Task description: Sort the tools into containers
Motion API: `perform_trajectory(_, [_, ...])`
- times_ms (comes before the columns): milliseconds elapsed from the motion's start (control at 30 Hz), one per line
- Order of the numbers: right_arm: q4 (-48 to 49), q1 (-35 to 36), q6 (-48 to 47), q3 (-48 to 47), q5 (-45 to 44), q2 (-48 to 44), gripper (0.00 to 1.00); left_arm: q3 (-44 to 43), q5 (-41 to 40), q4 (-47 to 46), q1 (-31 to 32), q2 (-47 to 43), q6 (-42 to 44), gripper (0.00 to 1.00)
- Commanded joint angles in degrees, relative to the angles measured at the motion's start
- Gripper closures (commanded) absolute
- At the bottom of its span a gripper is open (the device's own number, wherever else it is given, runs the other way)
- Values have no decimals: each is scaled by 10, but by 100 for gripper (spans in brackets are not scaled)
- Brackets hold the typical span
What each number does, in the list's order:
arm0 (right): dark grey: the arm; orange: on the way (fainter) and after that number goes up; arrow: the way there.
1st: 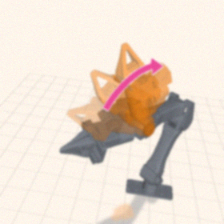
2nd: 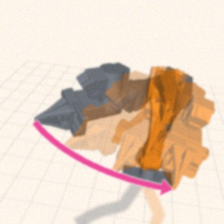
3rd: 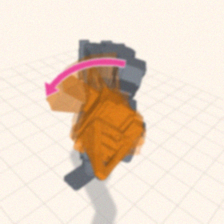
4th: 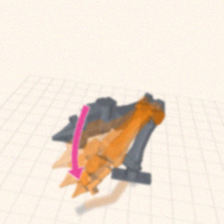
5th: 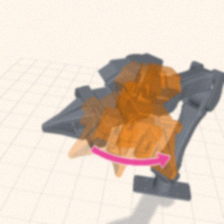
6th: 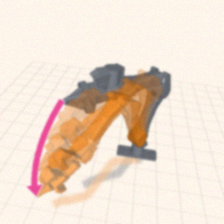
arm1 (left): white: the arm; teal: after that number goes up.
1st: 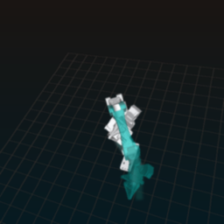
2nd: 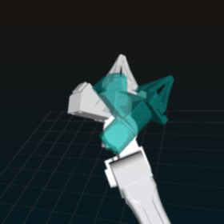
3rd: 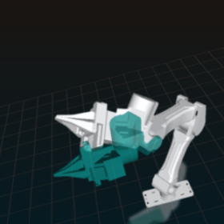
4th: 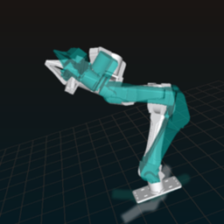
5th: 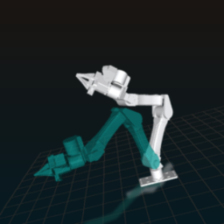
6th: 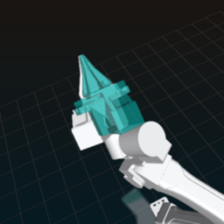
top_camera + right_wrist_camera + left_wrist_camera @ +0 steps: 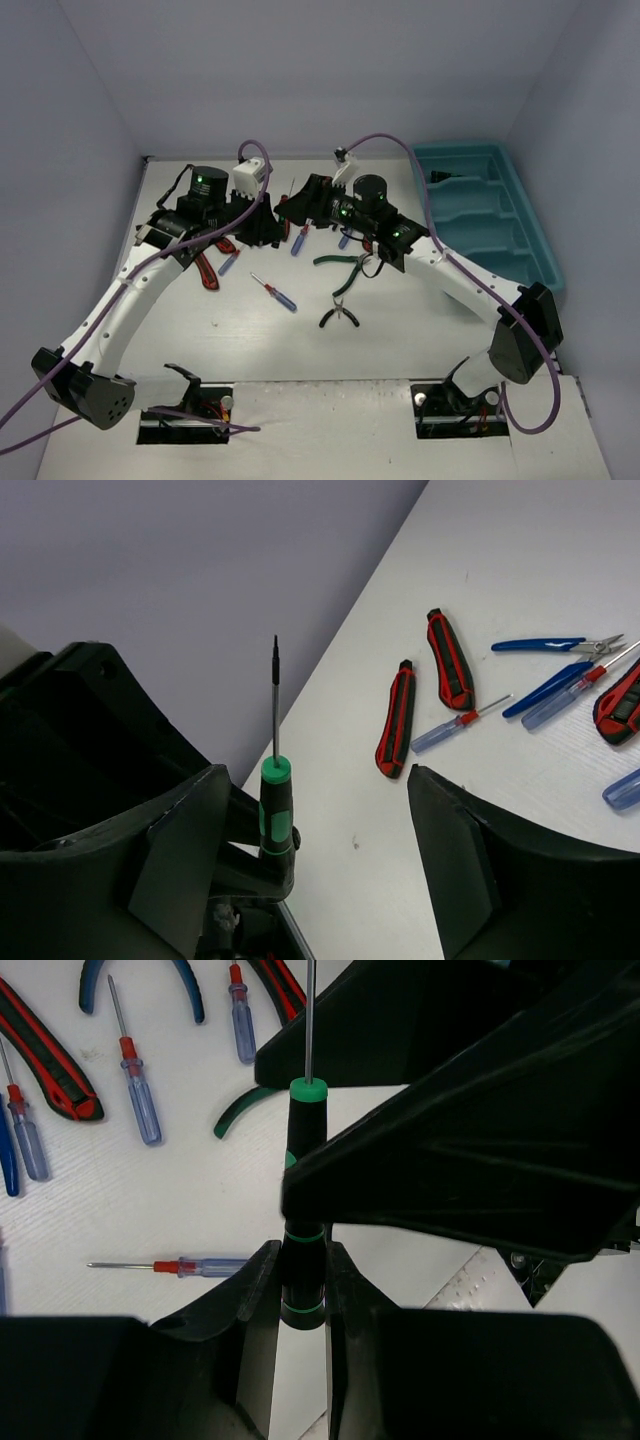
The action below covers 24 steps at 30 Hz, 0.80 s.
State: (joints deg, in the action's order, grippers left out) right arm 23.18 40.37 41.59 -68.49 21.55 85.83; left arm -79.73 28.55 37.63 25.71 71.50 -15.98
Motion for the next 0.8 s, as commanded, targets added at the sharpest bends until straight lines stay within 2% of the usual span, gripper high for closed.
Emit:
perform_trajectory(0, [54, 5, -14, -31, 8, 3, 42, -35, 2, -27, 7, 0, -12, 100])
perform_trajectory(67, [53, 5, -19, -29, 9, 5, 53, -37, 0, -30, 8, 4, -13, 100])
perform_trajectory(133, [53, 5, -25, -28, 1, 4, 71, -41, 0, -30, 7, 11, -12, 100])
perform_trajectory(167, [54, 4, -29, -27, -1, 2, 77, -42, -2, -30, 7, 13, -12, 100])
perform_trajectory(233, [54, 2, -34, -29, -8, 0, 99, -42, -8, -30, 7, 17, -12, 100])
perform_trajectory(333, [53, -13, -39, -30, -8, -2, 100, -40, -23, -31, 8, 22, -8, 67])
perform_trajectory(467, [50, -79, -40, -27, -23, -13, 100, -32, -70, -34, 6, 20, -2, 39])
perform_trajectory(567, [43, -199, -34, -44, -33, -6, 100, -10, -128, -39, 5, 12, -4, 30])
perform_trajectory(767, [35, -378, -21, -132, -68, 92, 100, 48, -213, -42, 0, -10, -18, 24])
